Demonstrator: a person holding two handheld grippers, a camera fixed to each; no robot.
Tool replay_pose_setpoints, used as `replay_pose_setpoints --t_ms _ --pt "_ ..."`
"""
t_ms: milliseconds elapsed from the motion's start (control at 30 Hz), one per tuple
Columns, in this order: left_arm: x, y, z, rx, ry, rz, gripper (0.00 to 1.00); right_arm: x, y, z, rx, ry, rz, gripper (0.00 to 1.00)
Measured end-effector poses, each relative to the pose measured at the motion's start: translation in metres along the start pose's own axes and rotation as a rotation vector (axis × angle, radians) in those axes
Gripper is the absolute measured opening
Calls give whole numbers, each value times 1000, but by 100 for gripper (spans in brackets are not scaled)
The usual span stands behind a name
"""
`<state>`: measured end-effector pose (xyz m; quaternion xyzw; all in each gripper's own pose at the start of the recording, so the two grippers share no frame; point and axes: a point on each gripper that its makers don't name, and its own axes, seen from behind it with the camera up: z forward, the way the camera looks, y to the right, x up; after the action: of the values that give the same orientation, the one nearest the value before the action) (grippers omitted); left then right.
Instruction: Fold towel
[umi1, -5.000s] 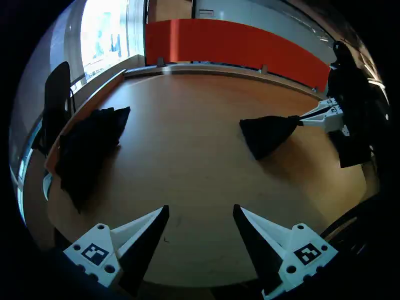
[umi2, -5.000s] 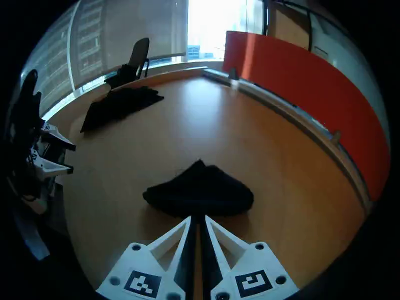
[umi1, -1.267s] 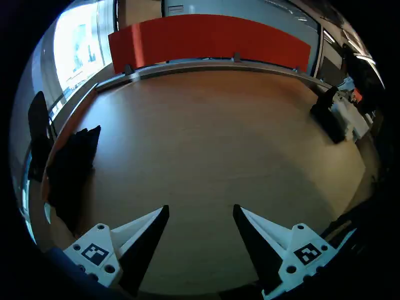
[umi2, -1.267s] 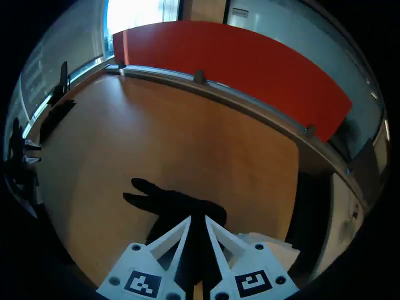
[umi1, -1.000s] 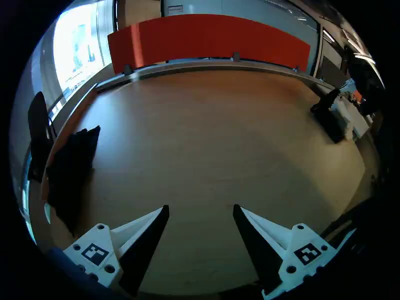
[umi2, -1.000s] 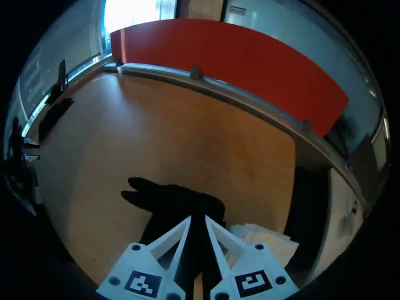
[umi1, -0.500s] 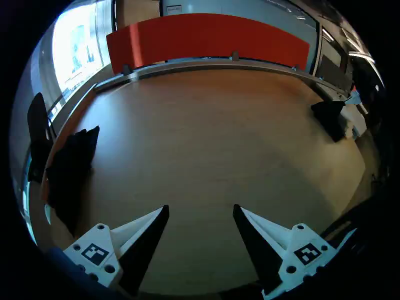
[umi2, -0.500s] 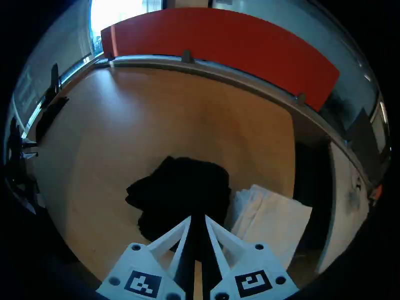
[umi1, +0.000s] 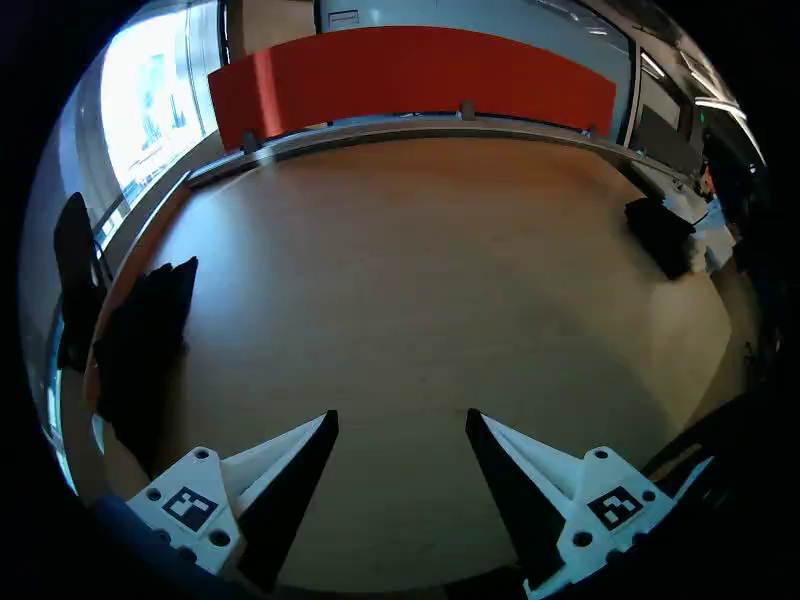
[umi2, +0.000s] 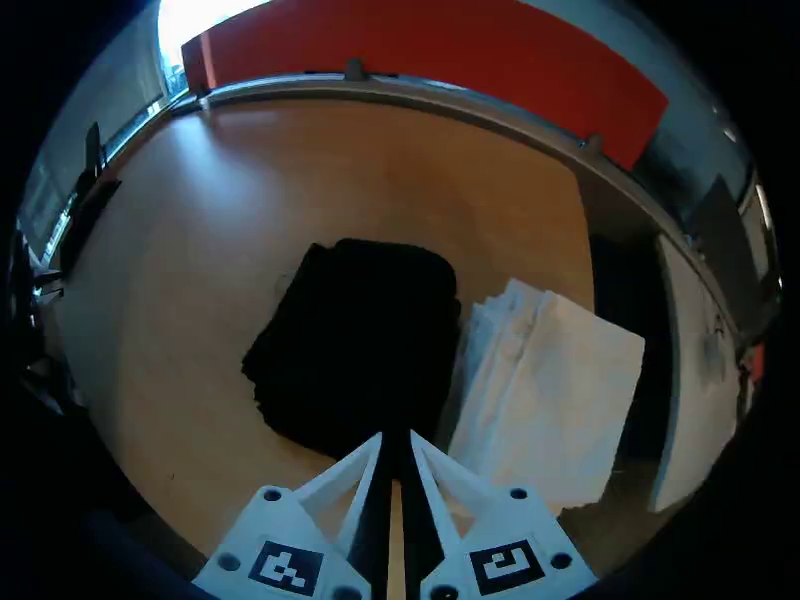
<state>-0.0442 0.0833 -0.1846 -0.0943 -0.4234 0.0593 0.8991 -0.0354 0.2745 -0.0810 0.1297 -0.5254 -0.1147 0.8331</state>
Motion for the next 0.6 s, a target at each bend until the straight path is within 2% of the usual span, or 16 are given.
replay_pose_setpoints --t_ms 600 --pt "3 -3 2 8 -3 2 95 -25 5 10 -10 -55 49 4"
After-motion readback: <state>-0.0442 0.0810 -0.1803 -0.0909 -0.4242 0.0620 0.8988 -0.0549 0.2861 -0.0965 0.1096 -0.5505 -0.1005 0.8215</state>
